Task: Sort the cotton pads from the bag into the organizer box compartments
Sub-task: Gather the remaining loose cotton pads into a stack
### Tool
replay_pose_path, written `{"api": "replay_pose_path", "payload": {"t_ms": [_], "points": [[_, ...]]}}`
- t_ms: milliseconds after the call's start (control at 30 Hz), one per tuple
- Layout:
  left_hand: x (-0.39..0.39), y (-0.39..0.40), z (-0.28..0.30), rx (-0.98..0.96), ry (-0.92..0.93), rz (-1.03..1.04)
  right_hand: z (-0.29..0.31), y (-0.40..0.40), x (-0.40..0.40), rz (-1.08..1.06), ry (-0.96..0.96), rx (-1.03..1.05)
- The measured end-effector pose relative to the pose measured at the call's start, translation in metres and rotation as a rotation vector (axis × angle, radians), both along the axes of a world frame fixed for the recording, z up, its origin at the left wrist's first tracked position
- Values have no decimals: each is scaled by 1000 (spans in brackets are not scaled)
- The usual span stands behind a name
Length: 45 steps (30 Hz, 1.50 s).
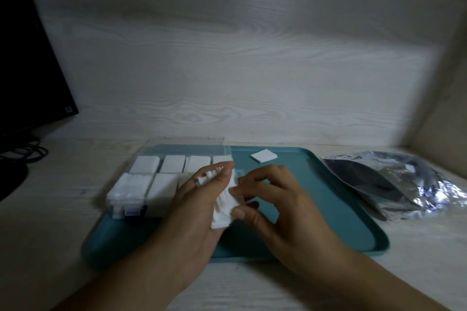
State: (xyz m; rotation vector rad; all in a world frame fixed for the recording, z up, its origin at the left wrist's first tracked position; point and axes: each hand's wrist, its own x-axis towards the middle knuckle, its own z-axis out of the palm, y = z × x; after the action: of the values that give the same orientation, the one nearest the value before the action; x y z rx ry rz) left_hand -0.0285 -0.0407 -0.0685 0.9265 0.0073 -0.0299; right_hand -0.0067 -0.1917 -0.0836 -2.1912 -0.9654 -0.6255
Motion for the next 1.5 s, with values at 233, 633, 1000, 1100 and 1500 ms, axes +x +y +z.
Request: {"api": "replay_pose_path", "payload": {"t_ms": [233,633,1000,1100,1500], "points": [[6,8,4,23,32,68,26,-13,43,-271,467,260],[11,14,7,-6,22,113,0,12,157,-630,559,-495],[7,11,4,43,7,99,17,-11,90,-492,846,-160],[6,12,4,50,11,93,4,-17,87,-461,738,-116],[7,12,1,78,-22,-14,54,-18,25,276,764,508]]}}
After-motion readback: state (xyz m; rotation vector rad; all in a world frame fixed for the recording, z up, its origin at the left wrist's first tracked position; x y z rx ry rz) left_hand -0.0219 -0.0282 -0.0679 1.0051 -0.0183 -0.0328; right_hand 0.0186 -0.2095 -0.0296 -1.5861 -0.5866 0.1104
